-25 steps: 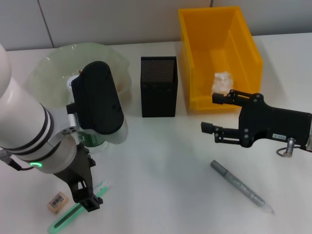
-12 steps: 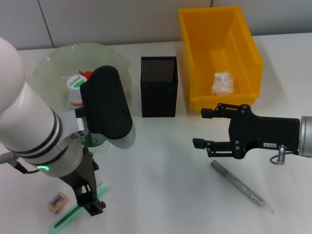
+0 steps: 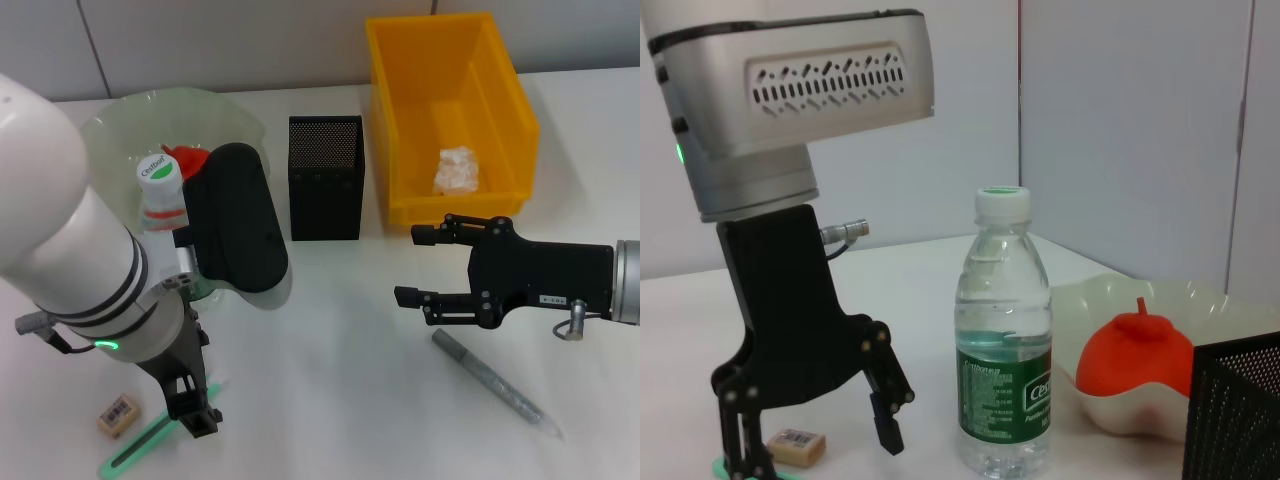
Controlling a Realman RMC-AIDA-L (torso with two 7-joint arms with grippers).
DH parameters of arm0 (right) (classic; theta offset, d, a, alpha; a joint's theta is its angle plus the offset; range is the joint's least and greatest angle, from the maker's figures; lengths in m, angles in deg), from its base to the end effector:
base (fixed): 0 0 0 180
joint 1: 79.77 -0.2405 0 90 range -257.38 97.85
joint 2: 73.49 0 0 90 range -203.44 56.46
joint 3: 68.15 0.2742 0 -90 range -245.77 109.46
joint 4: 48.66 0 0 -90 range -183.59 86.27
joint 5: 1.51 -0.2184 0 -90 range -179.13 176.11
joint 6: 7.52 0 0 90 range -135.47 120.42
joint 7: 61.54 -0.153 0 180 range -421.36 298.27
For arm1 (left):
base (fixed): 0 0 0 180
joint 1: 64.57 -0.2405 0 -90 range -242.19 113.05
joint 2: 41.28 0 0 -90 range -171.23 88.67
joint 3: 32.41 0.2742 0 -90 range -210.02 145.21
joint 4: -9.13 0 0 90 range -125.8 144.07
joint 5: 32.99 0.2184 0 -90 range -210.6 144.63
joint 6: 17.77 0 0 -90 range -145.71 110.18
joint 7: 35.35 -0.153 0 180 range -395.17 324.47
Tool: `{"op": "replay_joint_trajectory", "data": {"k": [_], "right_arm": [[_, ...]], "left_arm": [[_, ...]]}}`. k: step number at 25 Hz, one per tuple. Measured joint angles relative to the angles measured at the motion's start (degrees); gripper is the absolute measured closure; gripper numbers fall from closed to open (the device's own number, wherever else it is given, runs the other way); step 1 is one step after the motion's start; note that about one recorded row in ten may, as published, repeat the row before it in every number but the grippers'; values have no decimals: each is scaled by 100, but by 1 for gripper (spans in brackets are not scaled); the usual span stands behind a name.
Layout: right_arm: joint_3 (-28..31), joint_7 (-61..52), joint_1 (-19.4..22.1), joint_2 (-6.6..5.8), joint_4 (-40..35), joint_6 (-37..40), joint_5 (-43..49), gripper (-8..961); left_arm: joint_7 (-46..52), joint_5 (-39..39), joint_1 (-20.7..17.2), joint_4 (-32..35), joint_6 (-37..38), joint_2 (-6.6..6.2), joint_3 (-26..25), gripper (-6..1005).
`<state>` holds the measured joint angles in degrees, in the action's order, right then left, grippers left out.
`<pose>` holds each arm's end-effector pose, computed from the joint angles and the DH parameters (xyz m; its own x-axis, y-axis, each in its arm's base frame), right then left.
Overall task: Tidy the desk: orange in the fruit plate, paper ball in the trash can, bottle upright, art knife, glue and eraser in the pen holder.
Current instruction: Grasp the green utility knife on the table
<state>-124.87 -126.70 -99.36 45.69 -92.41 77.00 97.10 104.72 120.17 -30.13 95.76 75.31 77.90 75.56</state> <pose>0.2873 0.3183 -0.0235 0.8651 -0.1090 -0.4896 -0.2797 -0.9151 -0.2904 -0.1564 0.3142 -0.0772 0.7883 0.1370 -0.5998 0.0283 -0.9819 -0.1871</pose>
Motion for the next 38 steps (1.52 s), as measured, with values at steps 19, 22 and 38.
{"op": "replay_joint_trajectory", "data": {"k": [19, 22, 38], "right_arm": [[-4, -59, 1, 8, -8, 12, 0, 187], [-6, -59, -1, 9, -11, 12, 0, 187], [-50, -76, 8, 9, -10, 12, -1, 187]], "left_arm": [[38, 194, -140, -342, -383, 0, 177, 158], [38, 197, -140, -356, -385, 0, 160, 161], [169, 205, -146, -548, -471, 0, 137, 353]]}}
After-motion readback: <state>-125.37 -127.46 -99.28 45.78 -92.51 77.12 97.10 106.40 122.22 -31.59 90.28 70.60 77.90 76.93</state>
